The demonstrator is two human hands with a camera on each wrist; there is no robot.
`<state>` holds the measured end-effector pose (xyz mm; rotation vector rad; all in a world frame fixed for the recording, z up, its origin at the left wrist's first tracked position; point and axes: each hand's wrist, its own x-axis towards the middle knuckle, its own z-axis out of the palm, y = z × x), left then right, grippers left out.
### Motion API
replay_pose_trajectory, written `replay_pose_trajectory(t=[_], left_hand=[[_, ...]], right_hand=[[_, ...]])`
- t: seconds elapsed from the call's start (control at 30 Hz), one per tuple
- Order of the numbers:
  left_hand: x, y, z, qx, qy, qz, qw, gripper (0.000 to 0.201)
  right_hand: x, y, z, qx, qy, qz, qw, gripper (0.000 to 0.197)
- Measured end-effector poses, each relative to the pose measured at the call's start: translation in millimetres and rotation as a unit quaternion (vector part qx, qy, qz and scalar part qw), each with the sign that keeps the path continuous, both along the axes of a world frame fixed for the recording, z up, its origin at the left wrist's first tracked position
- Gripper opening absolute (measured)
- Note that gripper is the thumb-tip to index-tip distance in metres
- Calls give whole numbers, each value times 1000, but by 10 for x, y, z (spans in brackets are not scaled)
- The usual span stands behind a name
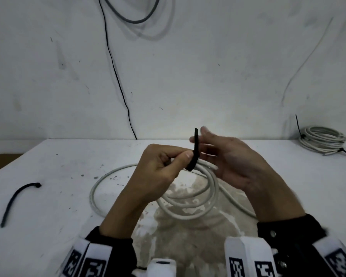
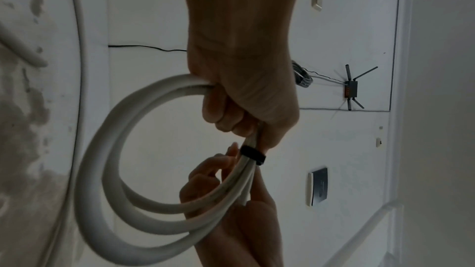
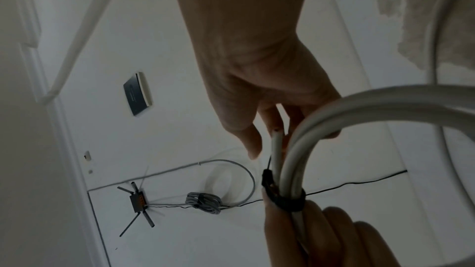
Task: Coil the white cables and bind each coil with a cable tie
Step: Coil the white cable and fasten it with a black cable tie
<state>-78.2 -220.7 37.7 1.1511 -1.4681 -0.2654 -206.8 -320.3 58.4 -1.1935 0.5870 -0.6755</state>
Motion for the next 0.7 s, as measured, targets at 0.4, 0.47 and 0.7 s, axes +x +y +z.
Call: replay_pose_trajectory(t=[0.4, 0.47, 0.7], left_hand=[[-87, 69, 41, -10, -86, -39, 996, 42], [-91, 53, 32, 22, -86, -25, 996, 37], [-131, -27, 3, 110, -132, -2, 985, 29]], right_hand=[[119, 51, -87, 78, -41, -83, 993, 9], [135, 41, -124, 63, -36, -117, 990, 10], [97, -54, -123, 48, -41, -179, 982, 18]])
